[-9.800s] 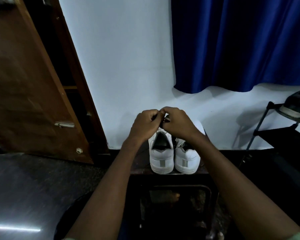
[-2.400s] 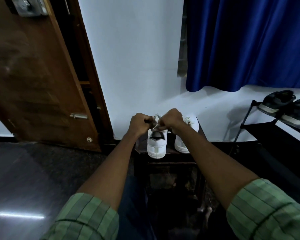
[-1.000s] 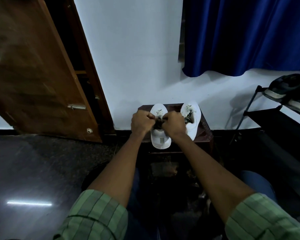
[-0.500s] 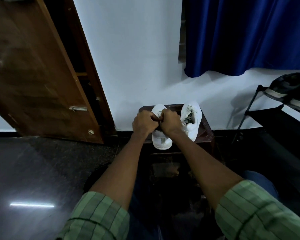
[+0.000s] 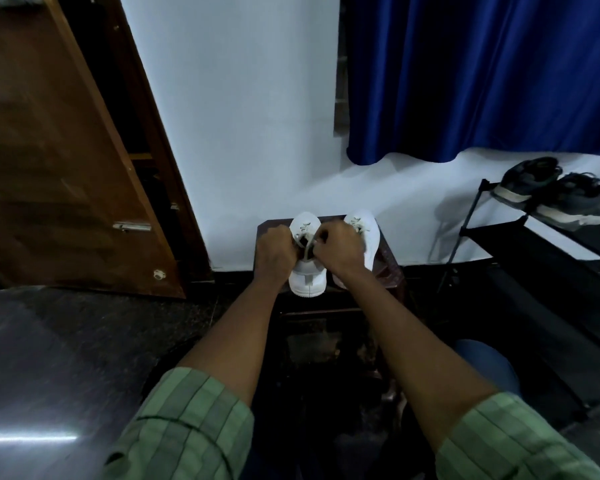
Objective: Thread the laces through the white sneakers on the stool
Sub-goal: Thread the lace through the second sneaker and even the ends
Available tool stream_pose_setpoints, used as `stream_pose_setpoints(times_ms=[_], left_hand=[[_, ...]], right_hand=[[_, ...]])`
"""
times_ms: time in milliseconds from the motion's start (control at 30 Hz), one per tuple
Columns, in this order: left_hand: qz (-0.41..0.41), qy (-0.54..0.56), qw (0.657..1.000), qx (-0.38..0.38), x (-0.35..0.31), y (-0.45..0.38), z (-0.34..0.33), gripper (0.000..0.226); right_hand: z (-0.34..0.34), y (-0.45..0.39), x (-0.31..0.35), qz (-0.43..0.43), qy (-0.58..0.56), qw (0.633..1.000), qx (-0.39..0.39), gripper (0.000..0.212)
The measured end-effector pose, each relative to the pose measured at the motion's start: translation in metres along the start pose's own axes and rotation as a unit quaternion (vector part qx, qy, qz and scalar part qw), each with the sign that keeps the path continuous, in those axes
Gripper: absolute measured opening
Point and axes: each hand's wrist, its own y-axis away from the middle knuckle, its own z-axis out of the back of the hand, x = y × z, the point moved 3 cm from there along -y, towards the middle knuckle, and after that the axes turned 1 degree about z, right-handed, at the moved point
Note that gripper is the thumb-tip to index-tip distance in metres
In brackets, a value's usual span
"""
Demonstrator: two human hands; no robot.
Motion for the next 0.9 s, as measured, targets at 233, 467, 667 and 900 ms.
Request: stream_pose_setpoints(times_ms=[233,467,667,900], left_hand=[[-0.041,-0.009,0.999,0.024,-0.017,-0.024,-0.013,0.013],[-0.009,0.029,0.999,-0.037,-0.018,-0.02,-0.014,0.012],[-0.002,0.078,0.996,-0.053,-0.01,-0.022,-0.023,0.011],[0.044,0.123,0.988,-0.085,-0.009,-0.019,-0.029,0.011]], right_hand=[[-0.009,0.002,-0.037,-0.092,0.047,0.979,0.175,0.056],[-0.005,0.002,-0.038,-0.029,0.033,0.971,0.237,0.068],[-0.013,0.0,-0.041,0.015,0.079,0.97,0.23,0.026],[-0.017,0.0,-0.028,-0.018,0.149,0.966,0.21,0.064]])
